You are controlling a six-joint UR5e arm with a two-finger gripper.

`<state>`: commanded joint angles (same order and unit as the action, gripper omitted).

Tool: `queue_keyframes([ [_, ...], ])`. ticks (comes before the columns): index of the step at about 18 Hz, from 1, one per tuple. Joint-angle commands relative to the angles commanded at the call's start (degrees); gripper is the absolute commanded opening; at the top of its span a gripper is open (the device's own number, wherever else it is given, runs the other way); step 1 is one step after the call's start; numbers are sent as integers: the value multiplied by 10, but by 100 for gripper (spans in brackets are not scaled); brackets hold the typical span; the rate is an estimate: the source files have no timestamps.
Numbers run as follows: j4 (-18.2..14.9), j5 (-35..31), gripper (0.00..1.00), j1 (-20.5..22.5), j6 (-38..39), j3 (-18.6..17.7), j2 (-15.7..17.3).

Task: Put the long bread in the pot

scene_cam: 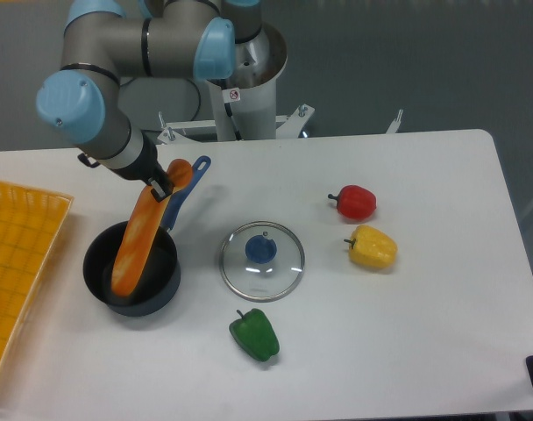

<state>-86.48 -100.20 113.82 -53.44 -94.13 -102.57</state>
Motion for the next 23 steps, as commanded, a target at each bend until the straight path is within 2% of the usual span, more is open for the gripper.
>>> queue_keyframes([
  [5,0,-2,0,-4,0,1,0],
  [6,0,-2,5,-4,0,1,-1],
  [7,0,-2,33,-4,-1,1,-3],
  [8,0,-3,74,-4,-3,1,-4],
  [9,-1,-12,97,-5,-4,0,-4],
  [11,-1,-35,100,-10,-2,0,-6],
  [23,-3,-34,100,-15,8,6,-11],
])
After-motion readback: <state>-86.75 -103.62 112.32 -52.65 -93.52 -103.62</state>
